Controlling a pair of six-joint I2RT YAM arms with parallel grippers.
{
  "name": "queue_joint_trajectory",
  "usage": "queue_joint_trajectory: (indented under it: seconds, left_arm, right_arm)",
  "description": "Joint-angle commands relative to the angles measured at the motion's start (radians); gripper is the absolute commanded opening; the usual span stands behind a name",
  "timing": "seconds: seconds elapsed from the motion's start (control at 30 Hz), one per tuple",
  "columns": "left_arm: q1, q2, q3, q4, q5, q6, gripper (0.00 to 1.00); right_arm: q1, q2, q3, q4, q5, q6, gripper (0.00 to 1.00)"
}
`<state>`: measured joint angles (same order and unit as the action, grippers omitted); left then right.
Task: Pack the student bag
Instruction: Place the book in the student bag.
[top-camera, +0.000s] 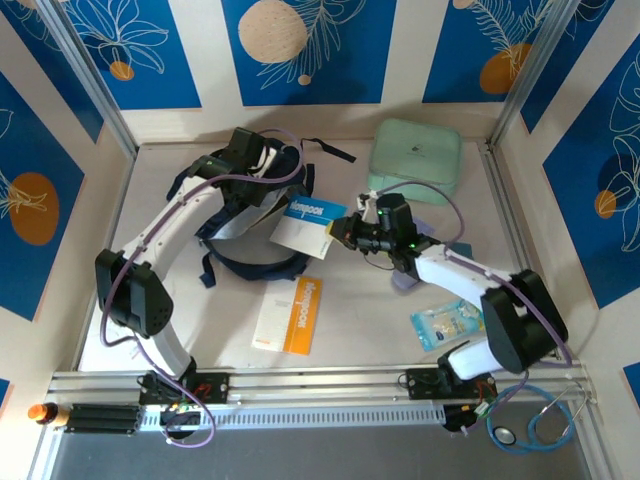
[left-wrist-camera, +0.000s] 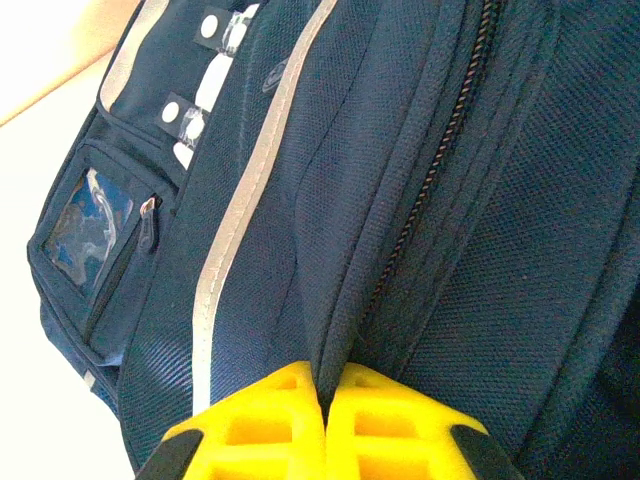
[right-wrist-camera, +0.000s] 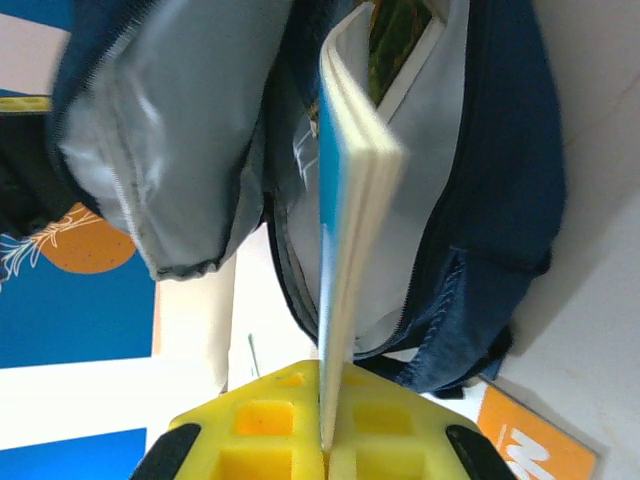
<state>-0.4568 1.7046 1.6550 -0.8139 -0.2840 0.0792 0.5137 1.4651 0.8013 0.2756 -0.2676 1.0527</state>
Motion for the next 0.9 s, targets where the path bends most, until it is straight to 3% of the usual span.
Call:
queue_joint_trajectory:
  seconds: [0.0,0.13,0.4,0.63,0.87]
  left_arm:
    - [-0.008,-0.084,0.005,0.093,0.020,-0.027,0.00]
    - [-0.008,-0.091,0.004,0.086,0.025,-0.021,0.00]
    - [-0.008,-0.093,0.003,0.086,0.045,-0.026,0.00]
    - [-0.006,-0.099,0.005,0.107,0.034,0.005,0.00]
    - [-0.005,-0.093,0.016,0.133,0.023,0.007,0.00]
  right_arm:
    - [0.030,0.089,0.119,0.108,-0.038,0.077,0.00]
    - [0.060,0.197,0.208,0.179,0.010,0.130,0.00]
    - [0.098,0.400,0.381,0.139,0.146,0.243,0.00]
    - [0.153,0.566,0.597,-0.035,0.309,0.301,0.00]
    - [0.168,0.750,0.755,-0.020,0.294,0.348,0.00]
